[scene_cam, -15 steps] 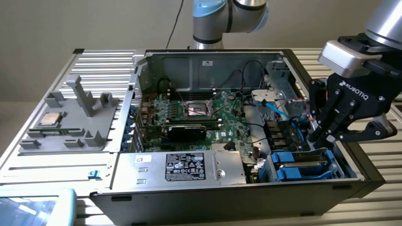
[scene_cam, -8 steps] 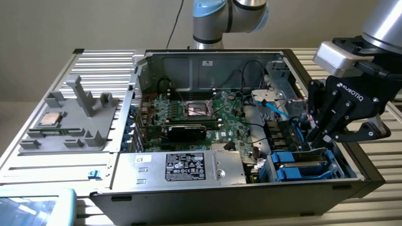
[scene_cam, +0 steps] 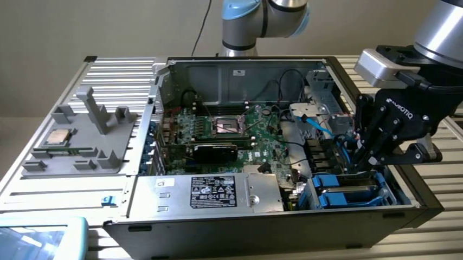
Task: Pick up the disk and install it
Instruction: 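Insert the first disk wire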
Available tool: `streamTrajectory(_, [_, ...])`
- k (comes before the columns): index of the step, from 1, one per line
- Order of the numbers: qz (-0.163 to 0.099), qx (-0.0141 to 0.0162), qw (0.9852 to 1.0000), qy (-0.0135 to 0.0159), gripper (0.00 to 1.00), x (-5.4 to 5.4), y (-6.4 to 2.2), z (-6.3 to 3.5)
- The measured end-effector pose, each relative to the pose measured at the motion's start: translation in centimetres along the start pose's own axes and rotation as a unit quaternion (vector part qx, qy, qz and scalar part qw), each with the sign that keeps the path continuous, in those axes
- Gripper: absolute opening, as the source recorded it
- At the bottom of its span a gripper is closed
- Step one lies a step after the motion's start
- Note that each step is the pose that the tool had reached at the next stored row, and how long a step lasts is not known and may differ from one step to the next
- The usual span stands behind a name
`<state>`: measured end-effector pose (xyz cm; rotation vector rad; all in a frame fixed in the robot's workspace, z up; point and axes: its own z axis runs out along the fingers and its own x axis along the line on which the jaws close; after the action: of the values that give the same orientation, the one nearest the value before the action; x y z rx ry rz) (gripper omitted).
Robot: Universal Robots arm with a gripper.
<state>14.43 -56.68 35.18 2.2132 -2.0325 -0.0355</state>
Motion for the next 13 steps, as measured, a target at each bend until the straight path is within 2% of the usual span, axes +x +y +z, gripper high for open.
streamTrajectory(2, [0.007,0.0026,1.0000,0.0029,0.16,0.00,-0.01,0.05])
streamTrajectory(5, [0.013,0.0078,0.9998,0.0096,0.16,-0.02,0.05,0.15])
streamTrajectory(6, [0.014,0.0083,0.9998,0.0106,0.16,-0.03,0.15,0.21])
streamTrajectory(10, [0.015,0.0084,0.9998,0.0111,0.16,-0.11,0.76,0.34])
streamTrajectory(12, [0.015,0.0084,0.9998,0.0135,0.16,-0.32,0.82,0.41])
streamTrajectory(13, [0.015,0.0084,0.9998,0.0138,0.16,-0.34,0.81,0.44])
